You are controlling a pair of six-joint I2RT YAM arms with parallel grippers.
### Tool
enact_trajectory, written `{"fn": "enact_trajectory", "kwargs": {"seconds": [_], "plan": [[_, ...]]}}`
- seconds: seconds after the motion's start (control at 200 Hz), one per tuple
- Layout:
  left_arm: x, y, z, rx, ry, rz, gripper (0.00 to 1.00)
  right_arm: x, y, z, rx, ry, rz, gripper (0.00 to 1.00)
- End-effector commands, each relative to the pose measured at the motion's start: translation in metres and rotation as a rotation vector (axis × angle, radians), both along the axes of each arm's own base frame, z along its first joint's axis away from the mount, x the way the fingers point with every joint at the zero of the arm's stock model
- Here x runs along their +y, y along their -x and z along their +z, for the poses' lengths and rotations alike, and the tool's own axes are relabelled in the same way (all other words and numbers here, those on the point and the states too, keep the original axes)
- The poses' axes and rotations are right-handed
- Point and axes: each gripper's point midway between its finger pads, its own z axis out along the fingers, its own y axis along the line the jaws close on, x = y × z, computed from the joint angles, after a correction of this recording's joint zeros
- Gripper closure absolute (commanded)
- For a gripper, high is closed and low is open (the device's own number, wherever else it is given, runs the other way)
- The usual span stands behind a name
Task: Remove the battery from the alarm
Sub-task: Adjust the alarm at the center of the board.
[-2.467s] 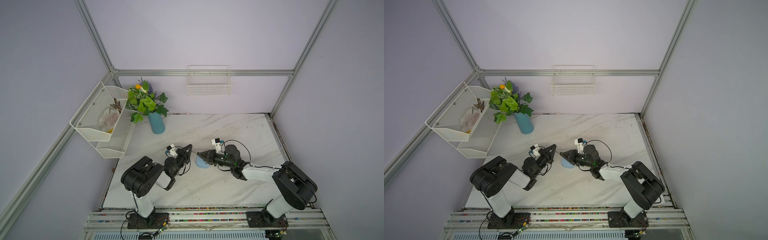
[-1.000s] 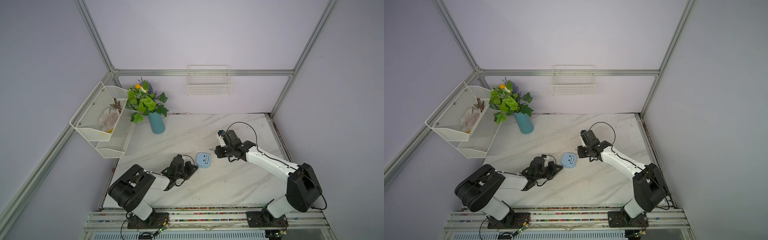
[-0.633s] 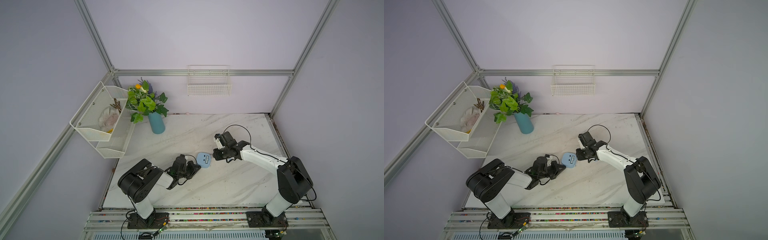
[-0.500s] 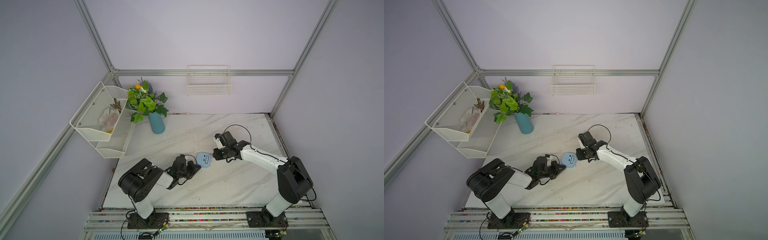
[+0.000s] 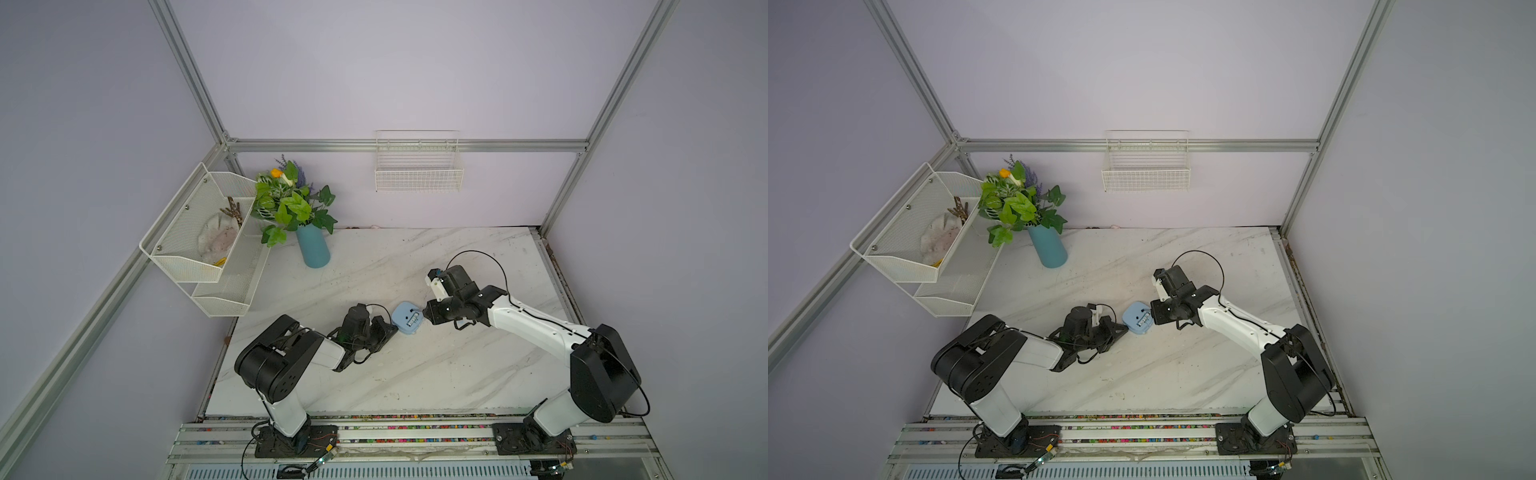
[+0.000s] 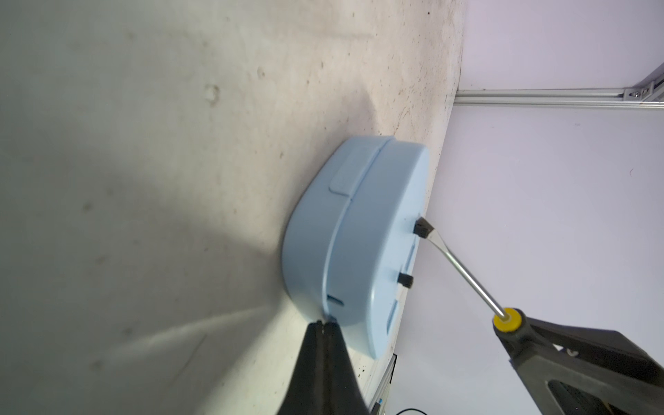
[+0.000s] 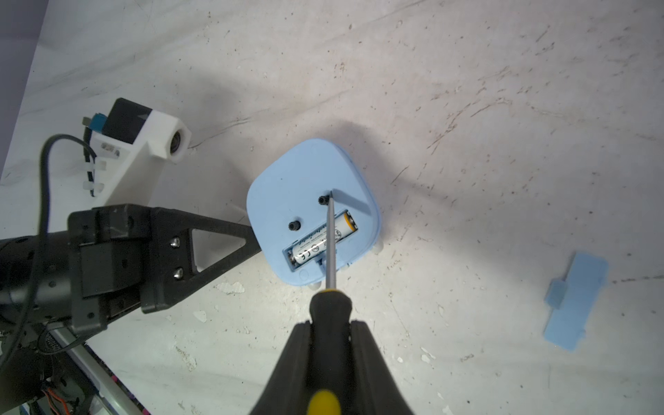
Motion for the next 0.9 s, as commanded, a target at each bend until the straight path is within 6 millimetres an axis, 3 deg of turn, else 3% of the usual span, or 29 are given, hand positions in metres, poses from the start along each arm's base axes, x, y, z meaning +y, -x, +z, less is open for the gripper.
{"fn": "enact_trajectory", "kwargs": {"seconds": [0.0, 0.2, 0.31, 0.53, 0.625, 0.64, 0.7, 0.895], "plan": [[-0.007, -0.025, 0.029, -0.087, 0.012, 0.001, 1.0, 0.002, 0.023, -0.011, 0.065, 0.004, 0.041, 1.0], [-0.004, -0.024, 0.03, -0.088, 0.002, 0.002, 1.0, -0.018, 0.002, 0.037, -0.124, -0.011, -0.095, 1.0], [-0.004, -0.023, 0.032, -0.092, 0.006, 0.0, 1.0, -0.025, -0.009, 0.046, -0.179, -0.002, -0.149, 1.0], [-0.005, -0.023, 0.034, -0.093, 0.012, -0.003, 1.0, -0.03, -0.023, 0.02, -0.132, 0.083, -0.193, 1.0], [-0.006, -0.024, 0.033, -0.09, 0.011, -0.004, 1.0, -0.025, -0.024, 0.012, -0.111, 0.084, -0.173, 1.0], [-0.006, -0.024, 0.033, -0.09, 0.012, -0.006, 1.0, -0.024, -0.025, 0.001, -0.087, 0.097, -0.166, 1.0], [-0.007, -0.025, 0.033, -0.09, 0.014, -0.006, 1.0, -0.019, -0.023, -0.007, -0.062, 0.09, -0.142, 1.0], [-0.01, -0.029, 0.036, -0.096, 0.011, -0.015, 1.0, -0.005, -0.009, -0.006, -0.029, 0.017, -0.069, 1.0]]}}
